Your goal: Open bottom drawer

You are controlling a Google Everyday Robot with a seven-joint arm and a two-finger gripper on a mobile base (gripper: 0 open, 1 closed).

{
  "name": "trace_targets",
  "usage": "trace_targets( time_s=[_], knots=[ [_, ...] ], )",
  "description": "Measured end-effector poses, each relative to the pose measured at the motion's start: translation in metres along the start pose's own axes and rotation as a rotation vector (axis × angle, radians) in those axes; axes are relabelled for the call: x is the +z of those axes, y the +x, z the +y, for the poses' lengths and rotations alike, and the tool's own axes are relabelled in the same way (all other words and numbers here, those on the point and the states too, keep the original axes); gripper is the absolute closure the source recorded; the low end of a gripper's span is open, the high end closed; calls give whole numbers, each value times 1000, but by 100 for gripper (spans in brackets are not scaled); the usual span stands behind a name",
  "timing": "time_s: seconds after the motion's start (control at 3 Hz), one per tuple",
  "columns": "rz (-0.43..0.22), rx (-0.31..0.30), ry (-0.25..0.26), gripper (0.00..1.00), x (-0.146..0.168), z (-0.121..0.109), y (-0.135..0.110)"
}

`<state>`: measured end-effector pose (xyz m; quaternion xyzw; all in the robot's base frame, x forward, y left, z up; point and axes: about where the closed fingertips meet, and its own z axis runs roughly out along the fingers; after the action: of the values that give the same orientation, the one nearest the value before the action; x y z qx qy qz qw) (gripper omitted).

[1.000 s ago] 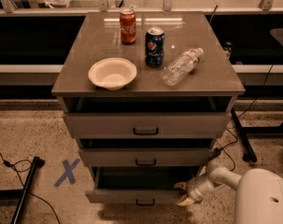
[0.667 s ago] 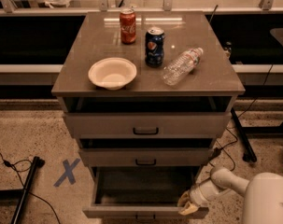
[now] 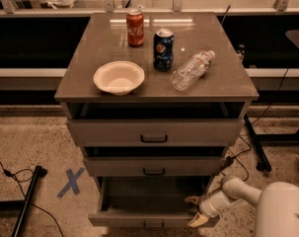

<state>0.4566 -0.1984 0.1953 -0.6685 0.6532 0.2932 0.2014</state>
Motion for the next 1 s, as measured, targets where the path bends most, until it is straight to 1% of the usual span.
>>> trace_targets(
  time_s=[0.33,0.67,1.0],
  knots=[
    [-2,1,-4,0,2,1,0],
    [-13,10,-17,0,4,2,-1],
    [23,13,31,18,-13,-8,-14]
  ],
)
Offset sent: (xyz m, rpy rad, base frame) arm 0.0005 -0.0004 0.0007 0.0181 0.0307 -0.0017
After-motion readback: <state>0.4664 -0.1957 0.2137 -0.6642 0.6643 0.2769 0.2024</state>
